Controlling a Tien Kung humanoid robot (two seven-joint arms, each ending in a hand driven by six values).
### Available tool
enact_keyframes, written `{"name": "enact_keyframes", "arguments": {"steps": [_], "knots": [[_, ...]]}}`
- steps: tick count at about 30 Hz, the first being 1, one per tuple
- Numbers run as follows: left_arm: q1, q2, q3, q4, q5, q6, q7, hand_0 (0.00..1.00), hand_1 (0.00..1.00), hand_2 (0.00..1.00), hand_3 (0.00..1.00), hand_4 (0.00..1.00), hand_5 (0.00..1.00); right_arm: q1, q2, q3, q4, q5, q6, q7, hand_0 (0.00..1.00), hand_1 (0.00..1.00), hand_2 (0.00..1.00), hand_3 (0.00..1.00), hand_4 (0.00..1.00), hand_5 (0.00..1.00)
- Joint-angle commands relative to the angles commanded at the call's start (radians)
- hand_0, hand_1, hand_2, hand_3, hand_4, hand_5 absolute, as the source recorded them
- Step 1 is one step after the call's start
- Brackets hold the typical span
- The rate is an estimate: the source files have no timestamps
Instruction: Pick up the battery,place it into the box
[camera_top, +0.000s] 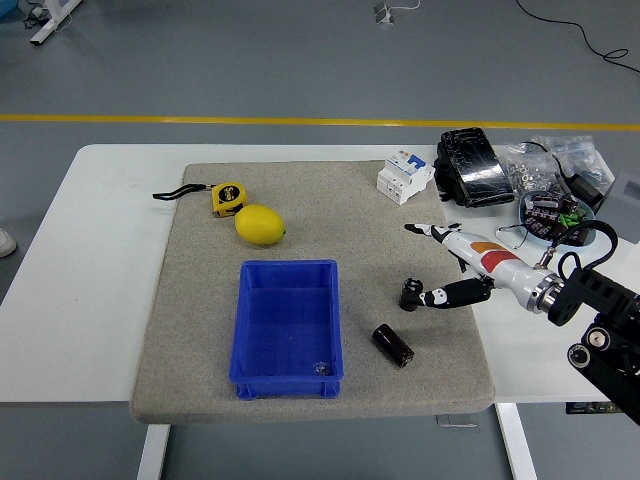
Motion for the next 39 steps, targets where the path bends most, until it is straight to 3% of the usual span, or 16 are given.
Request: {"name": "enact_keyframes", "arguments": {"steps": [4,5,10,11,16,17,28,29,39], "knots": [[-0.001,0.0,0.001,0.0,-0.001,0.0,0.0,0.579,0.559,0.594,0.572,0.627,0.574,0.022,0.003,-0.029,-0.009,-0.044,0.0,-0.005,0.921,0.852,0.863,0.909,0.998,0.408],[-0.001,0.0,0.001,0.0,-0.002,0.0,-0.001,0.58,0.559,0.594,0.572,0.628,0.576,0.03,0.005,-0.039,-0.013,-0.056,0.003,-0.008,0.679,0.683,0.733,0.829,0.998,0.36],[-0.003,0.0,0.0,0.0,0.002,-0.001,0.001,0.58,0.559,0.594,0.572,0.628,0.576,0.072,0.027,-0.09,-0.049,-0.083,0.003,-0.018,0.679,0.683,0.733,0.829,0.998,0.36],[-0.003,0.0,0.0,0.0,0.002,-0.001,0.0,0.581,0.557,0.592,0.572,0.628,0.576,0.077,0.03,-0.097,-0.056,-0.082,0.003,-0.019,0.491,0.581,0.649,0.738,0.998,0.359],[-0.005,0.0,0.002,0.0,-0.001,0.0,-0.001,0.581,0.557,0.592,0.572,0.628,0.576,0.094,0.05,-0.125,-0.091,-0.065,-0.006,-0.017,0.491,0.581,0.649,0.738,0.998,0.359],[-0.005,0.0,0.003,0.0,-0.002,0.0,-0.001,0.579,0.557,0.592,0.572,0.629,0.577,0.095,0.054,-0.127,-0.096,-0.063,-0.008,-0.016,0.437,0.533,0.586,0.722,0.998,0.31],[-0.01,0.0,0.0,-0.001,0.007,-0.001,0.003,0.577,0.553,0.592,0.572,0.629,0.577,0.105,0.079,-0.16,-0.169,-0.031,-0.037,-0.005,0.438,0.525,0.575,0.705,0.998,0.329],[-0.01,0.0,0.0,-0.002,0.007,-0.001,0.003,0.575,0.551,0.592,0.572,0.629,0.576,0.105,0.081,-0.163,-0.175,-0.032,-0.041,-0.003,0.431,0.514,0.554,0.647,0.998,0.299],[-0.012,-0.001,0.001,-0.002,0.007,0.0,0.003,0.576,0.55,0.592,0.572,0.63,0.576,0.106,0.084,-0.186,-0.208,-0.016,-0.076,0.008,0.422,0.491,0.534,0.597,0.969,0.293]]}}
